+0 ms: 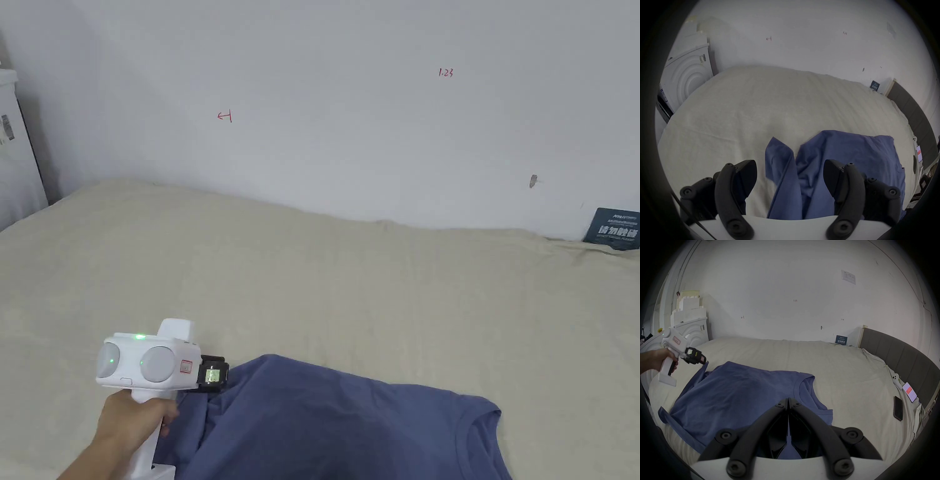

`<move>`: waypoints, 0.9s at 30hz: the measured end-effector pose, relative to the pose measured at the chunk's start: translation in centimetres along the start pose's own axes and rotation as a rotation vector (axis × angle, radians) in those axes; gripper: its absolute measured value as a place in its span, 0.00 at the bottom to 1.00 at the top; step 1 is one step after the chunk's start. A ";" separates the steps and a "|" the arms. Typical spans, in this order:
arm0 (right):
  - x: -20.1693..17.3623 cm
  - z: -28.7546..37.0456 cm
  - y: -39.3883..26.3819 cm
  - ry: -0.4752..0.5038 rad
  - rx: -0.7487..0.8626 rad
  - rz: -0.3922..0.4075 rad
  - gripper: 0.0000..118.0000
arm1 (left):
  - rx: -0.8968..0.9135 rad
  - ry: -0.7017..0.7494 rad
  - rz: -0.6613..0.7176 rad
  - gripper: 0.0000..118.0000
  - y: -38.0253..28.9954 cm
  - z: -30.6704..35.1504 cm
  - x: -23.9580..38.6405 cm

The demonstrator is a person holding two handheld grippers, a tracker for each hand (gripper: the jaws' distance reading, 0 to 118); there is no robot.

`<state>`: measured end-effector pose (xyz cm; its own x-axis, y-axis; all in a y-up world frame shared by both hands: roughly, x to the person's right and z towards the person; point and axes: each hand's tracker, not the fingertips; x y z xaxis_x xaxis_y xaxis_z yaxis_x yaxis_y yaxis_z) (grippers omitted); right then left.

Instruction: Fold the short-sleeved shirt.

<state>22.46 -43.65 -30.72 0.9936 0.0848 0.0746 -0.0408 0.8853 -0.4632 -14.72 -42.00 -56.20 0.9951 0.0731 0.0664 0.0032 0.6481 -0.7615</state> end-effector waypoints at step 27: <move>2.6 -3.7 -0.3 -0.014 -0.076 0.002 0.00 | 0.113 -0.125 0.008 0.02 -1.0 2.1 -4.7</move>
<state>25.46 -45.40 -33.66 0.9920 0.0930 0.0856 -0.0338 0.8479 -0.5291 -19.63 -41.41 -54.44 0.9750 0.1680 0.1454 -0.0233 0.7280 -0.6851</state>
